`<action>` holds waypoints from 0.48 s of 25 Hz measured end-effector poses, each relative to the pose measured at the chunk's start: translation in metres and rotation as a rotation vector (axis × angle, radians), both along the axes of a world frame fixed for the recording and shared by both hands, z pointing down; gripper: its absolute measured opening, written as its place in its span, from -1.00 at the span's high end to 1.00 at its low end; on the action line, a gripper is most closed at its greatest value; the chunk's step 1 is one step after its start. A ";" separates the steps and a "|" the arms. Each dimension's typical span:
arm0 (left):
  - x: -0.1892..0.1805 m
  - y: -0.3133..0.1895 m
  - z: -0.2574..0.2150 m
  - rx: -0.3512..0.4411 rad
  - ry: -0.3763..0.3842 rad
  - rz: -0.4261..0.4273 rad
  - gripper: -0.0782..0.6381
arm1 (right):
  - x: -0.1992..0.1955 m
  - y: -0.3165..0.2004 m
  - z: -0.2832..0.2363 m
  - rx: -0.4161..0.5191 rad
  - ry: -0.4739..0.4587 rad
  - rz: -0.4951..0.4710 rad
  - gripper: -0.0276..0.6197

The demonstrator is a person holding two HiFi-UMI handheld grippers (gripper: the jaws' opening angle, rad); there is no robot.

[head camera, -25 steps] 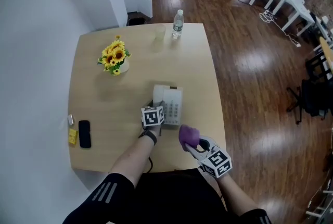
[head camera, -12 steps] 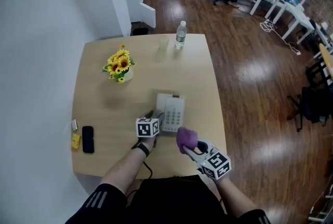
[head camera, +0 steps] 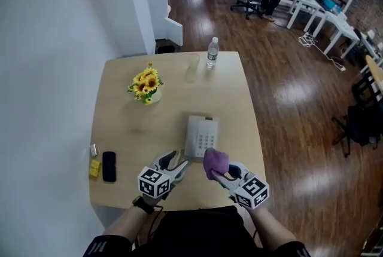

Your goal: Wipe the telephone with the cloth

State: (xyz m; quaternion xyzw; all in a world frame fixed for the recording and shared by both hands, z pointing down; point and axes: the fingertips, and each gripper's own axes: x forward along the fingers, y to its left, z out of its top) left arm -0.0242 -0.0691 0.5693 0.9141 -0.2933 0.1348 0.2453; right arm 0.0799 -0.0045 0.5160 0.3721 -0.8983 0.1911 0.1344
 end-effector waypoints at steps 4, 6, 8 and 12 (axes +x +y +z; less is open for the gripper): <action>-0.020 0.027 -0.029 0.026 0.054 -0.024 0.09 | -0.013 0.012 -0.017 0.023 -0.044 -0.022 0.50; -0.025 0.041 -0.041 0.045 0.067 -0.033 0.08 | -0.019 0.021 -0.024 0.032 -0.045 -0.051 0.50; -0.026 0.055 -0.053 0.081 0.068 -0.036 0.08 | -0.020 0.030 -0.031 0.044 -0.048 -0.077 0.50; -0.010 0.086 -0.070 0.143 0.049 -0.014 0.08 | -0.013 0.054 -0.044 0.064 -0.072 -0.113 0.50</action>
